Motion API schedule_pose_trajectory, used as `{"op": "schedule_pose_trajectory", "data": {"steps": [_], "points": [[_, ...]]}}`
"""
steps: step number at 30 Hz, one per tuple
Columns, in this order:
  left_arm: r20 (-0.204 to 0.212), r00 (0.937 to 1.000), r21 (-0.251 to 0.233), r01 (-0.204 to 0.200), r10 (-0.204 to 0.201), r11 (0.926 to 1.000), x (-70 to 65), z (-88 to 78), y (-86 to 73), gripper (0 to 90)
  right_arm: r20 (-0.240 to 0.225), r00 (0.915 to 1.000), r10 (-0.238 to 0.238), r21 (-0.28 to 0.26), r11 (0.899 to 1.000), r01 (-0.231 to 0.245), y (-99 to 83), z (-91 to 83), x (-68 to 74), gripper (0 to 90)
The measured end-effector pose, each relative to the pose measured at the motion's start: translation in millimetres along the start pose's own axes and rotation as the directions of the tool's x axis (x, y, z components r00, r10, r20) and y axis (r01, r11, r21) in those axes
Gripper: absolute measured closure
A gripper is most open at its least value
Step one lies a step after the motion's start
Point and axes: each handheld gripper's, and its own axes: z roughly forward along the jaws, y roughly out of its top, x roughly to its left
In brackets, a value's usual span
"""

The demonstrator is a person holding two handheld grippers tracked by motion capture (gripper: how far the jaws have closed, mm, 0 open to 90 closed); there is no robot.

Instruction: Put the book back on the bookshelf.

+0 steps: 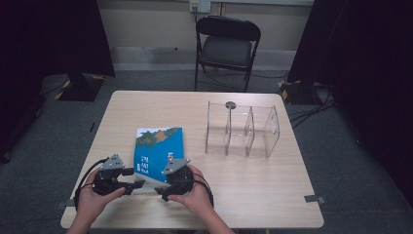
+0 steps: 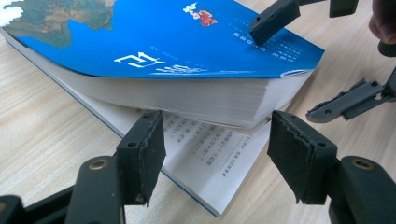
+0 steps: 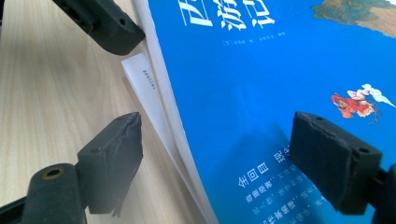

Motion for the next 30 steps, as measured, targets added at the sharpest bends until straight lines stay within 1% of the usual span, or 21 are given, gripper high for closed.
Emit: {"op": "schedule_pose_trajectory", "data": {"steps": [4,9,10,11,12,13,14,16,17,19,20,21,22,23,24,26,27,28,30], "points": [[-0.002,1.0,-0.002,0.003,-0.003,1.0,-0.5,-0.1,0.9,36.5,0.01,0.9999,0.006,-0.002,1.0,-0.006,-0.1,1.9,0.3,17.0],[-0.006,1.0,-0.007,0.002,-0.002,1.0,-1.5,-0.1,2.4,36.5,0.039,0.999,-0.021,0.019,1.0,0.021,3.0,5.6,4.0,17.1],[-0.01,0.9999,-0.004,0.002,-0.002,1.0,-2.0,-0.3,3.0,36.5,0.048,0.998,-0.042,0.022,0.999,0.041,3.6,6.8,3.9,17.4],[-0.011,0.9999,-0.003,0.0,0.0,1.0,-2.0,-0.5,3.3,36.6,0.055,0.9974,-0.047,0.029,0.999,0.046,4.5,7.9,5.2,17.6],[-0.012,0.9999,-0.002,-0.008,0.008,1.0,-1.6,-0.8,3.8,36.5,0.062,0.9969,-0.048,0.034,0.998,0.046,4.9,8.3,6.0,18.5],[-0.012,0.9999,0.0,-0.01,0.01,1.0,-1.6,-0.8,4.0,36.5,0.077,0.9951,-0.063,0.038,0.997,0.06,5.4,8.9,6.7,20.4],[-0.012,0.9999,0.0,-0.007,0.007,1.0,-2.0,-0.7,4.1,36.6,0.085,0.9942,-0.067,0.039,0.997,0.063,5.6,9.0,7.1,22.2],[-0.012,0.9999,0.002,-0.011,0.011,0.9999,-1.8,-0.7,4.3,36.6,0.095,0.9939,-0.055,0.03,0.998,0.053,5.2,9.0,6.6,25.5],[-0.012,0.9999,0.002,-0.009,0.009,1.0,-1.9,-0.6,4.4,36.6,0.094,0.9937,-0.062,0.017,0.998,0.06,4.9,9.2,5.0,27.2],[-0.011,0.9999,0.003,-0.007,0.007,1.0,-1.7,-0.6,4.4,36.6,0.09,0.9946,-0.05,0.007,0.999,0.05,4.4,9.2,3.7,28.8],[-0.011,0.9999,0.004,-0.007,0.007,1.0,-1.7,-0.6,4.5,36.6,0.091,0.9945,-0.052,0.004,0.999,0.052,4.4,9.2,3.2,29.6],[-0.012,0.9999,0.004,-0.009,0.009,1.0,-1.7,-0.5,4.4,36.6,0.095,0.9939,-0.056,0.008,0.998,0.055,4.5,9.3,3.7,30.2],[-0.013,0.9998,0.006,-0.016,0.016,0.9999,-1.3,-0.6,4.4,36.6,0.101,0.9923,-0.072,0.012,0.997,0.071,4.7,9.4,4.2,31.6],[-0.011,0.9998,0.006,-0.015,0.015,0.9999,-1.3,-0.5,4.3,36.6,0.102,0.9913,-0.083,0.013,0.997,0.082,4.9,9.5,4.8,32.7],[-0.01,0.9999,0.003,-0.006,0.006,1.0,-1.6,-0.3,3.9,36.5,0.103,0.9911,-0.085,0.012,0.996,0.084,4.8,9.4,4.8,33.6],[-0.014,0.9999,0.007,-0.005,0.005,1.0,-1.7,-0.6,3.6,36.6,0.098,0.9915,-0.085,0.008,0.996,0.084,4.7,8.9,4.5,35.3],[-0.01,0.9999,0.0,-0.003,0.003,1.0,-1.6,-0.1,3.0,36.5,0.097,0.9914,-0.088,0.01,0.996,0.088,4.8,8.6,4.7,37.8],[-0.007,1.0,-0.004,-0.003,0.003,1.0,-1.2,0.0,2.4,36.6,0.094,0.9914,-0.091,0.014,0.996,0.091,5.5,7.7,5.6,40.6],[-0.003,1.0,0.003,-0.001,0.002,1.0,-0.3,0.1,0.7,36.5,0.096,0.9899,-0.105,0.031,0.994,0.102,7.4,6.8,7.5,43.0]]}}
